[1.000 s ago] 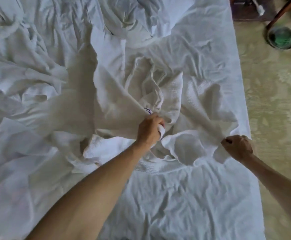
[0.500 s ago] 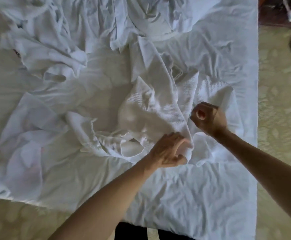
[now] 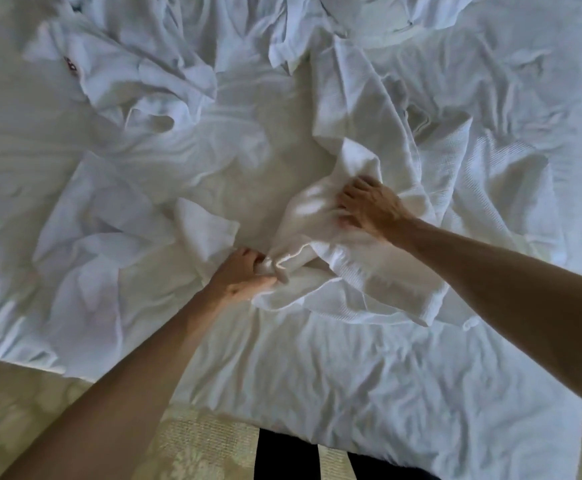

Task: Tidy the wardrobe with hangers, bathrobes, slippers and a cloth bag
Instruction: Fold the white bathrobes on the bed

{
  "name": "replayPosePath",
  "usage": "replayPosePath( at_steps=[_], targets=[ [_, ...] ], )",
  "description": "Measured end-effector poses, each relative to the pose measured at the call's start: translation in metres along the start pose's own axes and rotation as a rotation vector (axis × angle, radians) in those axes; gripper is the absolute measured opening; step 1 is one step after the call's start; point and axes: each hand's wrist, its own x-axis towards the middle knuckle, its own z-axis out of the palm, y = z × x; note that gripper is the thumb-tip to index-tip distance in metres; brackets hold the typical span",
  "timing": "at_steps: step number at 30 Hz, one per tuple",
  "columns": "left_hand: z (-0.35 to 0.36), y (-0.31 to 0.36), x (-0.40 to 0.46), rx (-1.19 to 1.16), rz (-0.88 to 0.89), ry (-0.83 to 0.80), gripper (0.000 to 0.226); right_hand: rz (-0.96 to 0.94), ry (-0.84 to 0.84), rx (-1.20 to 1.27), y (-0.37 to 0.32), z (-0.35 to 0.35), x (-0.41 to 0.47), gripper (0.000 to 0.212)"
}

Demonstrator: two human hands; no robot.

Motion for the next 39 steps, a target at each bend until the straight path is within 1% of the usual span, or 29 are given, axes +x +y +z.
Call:
replayPosePath(
  at_steps=[1,2,3,5,7,9,13,15,17,19,21,23,25,26,27,28,30,33,36,37,39],
  targets=[
    [0.001,0.002,0.002,0.017,-0.013,-0.021,0.029,-0.015,0.037,0.053,-0.001,0.001,0.000,0.036],
    [0.001,0.005,0.004,0.036,-0.021,-0.030,0.028,0.015,0.068,0.110,0.000,-0.002,-0.001,0.037],
    [-0.002,0.010,0.006,0.051,-0.024,-0.016,0.032,0.085,0.098,0.153,0.002,-0.009,-0.002,0.041],
    [-0.022,0.022,0.012,0.047,-0.004,0.097,0.033,0.245,0.191,0.192,0.017,-0.033,-0.006,0.044],
    [-0.058,0.040,0.019,-0.041,0.047,0.250,0.027,0.391,0.280,0.174,0.038,-0.070,-0.013,0.042],
    [-0.103,0.069,0.025,-0.123,0.152,0.353,0.025,0.482,0.341,0.194,0.062,-0.117,-0.023,0.042],
    [-0.179,0.150,0.029,-0.196,0.434,0.466,0.042,0.696,0.461,0.268,0.112,-0.191,-0.050,0.052],
    [-0.199,0.189,0.028,-0.216,0.576,0.485,0.037,0.758,0.528,0.308,0.133,-0.213,-0.072,0.054],
    [-0.201,0.219,0.028,-0.143,0.708,0.512,0.022,0.818,0.552,0.344,0.144,-0.219,-0.099,0.052],
    [-0.182,0.232,0.037,-0.002,0.823,0.543,0.020,0.883,0.513,0.372,0.145,-0.207,-0.127,0.051],
    [-0.143,0.229,0.044,0.154,0.882,0.489,0.021,0.940,0.397,0.383,0.135,-0.176,-0.158,0.051],
    [-0.094,0.212,0.045,0.301,0.877,0.318,0.018,1.002,0.206,0.383,0.114,-0.128,-0.195,0.054],
    [-0.044,0.188,0.042,0.413,0.807,0.140,0.013,1.012,-0.005,0.375,0.088,-0.074,-0.232,0.058],
    [-0.023,0.175,0.041,0.446,0.758,0.088,0.019,0.996,-0.083,0.390,0.075,-0.050,-0.247,0.055],
    [-0.004,0.163,0.040,0.461,0.724,0.058,0.025,0.992,-0.118,0.426,0.063,-0.031,-0.257,0.050],
    [0.010,0.154,0.040,0.468,0.703,0.052,0.028,1.001,-0.114,0.466,0.053,-0.018,-0.263,0.047],
    [0.023,0.146,0.041,0.466,0.705,0.101,0.029,1.042,-0.074,0.495,0.046,-0.004,-0.265,0.046],
    [0.014,0.151,0.039,0.421,0.716,0.100,0.028,1.109,-0.025,0.531,0.048,-0.006,-0.262,0.043],
    [-0.012,0.151,0.033,0.391,0.683,0.028,0.050,1.138,0.157,0.524,0.062,-0.026,-0.259,0.054],
    [-0.020,0.147,0.034,0.432,0.688,0.010,0.050,1.142,0.211,0.510,0.070,-0.035,-0.258,0.056],
    [-0.032,0.141,0.034,0.520,0.685,0.005,0.037,1.218,0.285,0.471,0.091,-0.050,-0.257,0.057]
  ],
)
